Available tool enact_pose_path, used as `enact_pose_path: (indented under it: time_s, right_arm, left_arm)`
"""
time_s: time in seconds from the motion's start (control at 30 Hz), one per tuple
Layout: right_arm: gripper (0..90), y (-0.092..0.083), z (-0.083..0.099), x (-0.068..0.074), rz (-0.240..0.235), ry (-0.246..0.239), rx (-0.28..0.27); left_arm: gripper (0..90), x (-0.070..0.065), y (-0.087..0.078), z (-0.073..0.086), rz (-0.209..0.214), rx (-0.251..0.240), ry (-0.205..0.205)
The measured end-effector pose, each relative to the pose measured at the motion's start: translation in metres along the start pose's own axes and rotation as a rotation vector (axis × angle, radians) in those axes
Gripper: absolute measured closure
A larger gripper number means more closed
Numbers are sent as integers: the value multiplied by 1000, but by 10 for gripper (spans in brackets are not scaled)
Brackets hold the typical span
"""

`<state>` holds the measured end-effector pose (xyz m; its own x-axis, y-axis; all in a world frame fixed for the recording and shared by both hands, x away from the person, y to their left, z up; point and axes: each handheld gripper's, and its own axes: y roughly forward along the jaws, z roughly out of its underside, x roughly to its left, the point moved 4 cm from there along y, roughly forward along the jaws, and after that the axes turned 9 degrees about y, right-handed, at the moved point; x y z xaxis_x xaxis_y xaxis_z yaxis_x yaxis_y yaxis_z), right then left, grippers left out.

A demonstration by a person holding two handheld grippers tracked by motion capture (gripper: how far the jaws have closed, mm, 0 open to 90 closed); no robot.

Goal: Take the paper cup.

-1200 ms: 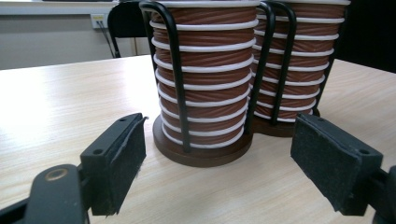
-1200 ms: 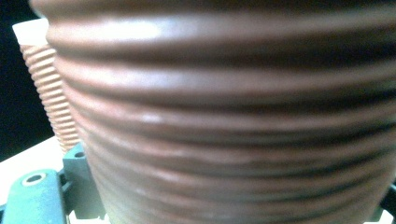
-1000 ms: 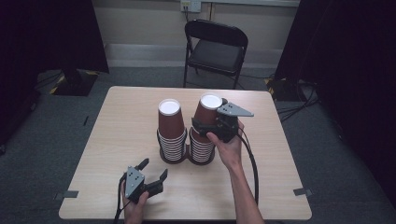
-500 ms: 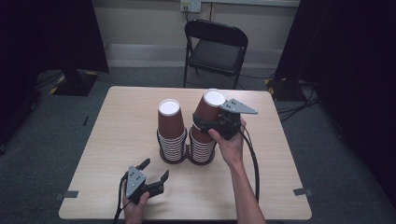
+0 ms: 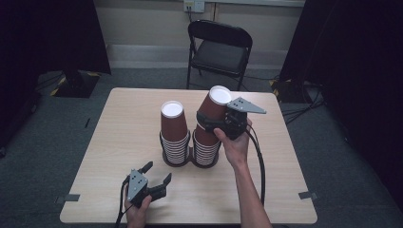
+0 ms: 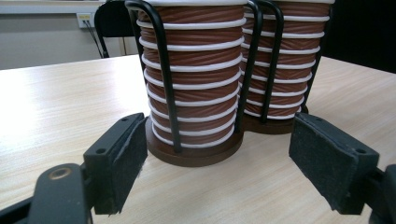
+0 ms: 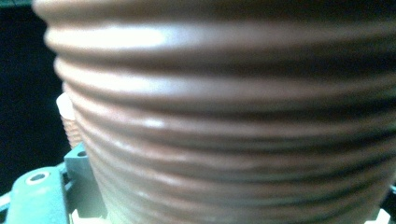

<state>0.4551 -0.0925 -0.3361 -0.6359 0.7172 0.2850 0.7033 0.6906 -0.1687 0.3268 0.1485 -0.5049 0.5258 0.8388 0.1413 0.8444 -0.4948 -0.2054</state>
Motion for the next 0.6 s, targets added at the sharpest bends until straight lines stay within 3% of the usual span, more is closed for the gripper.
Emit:
enact_pose_path:
  time_s: [0.07,0.27,0.6]
  right_arm:
    - [119,-3,-3,0,-18,26,-21]
    - [121,-11,-8,0,-4,12,-42]
    - [122,-25,-16,-5,-14,54,-93]
  left_arm:
    - [192,0,0,0,-1,-1,-2]
    - [192,0,0,0,-7,-5,-7]
    - [192,0,0,0,-4,2,-4]
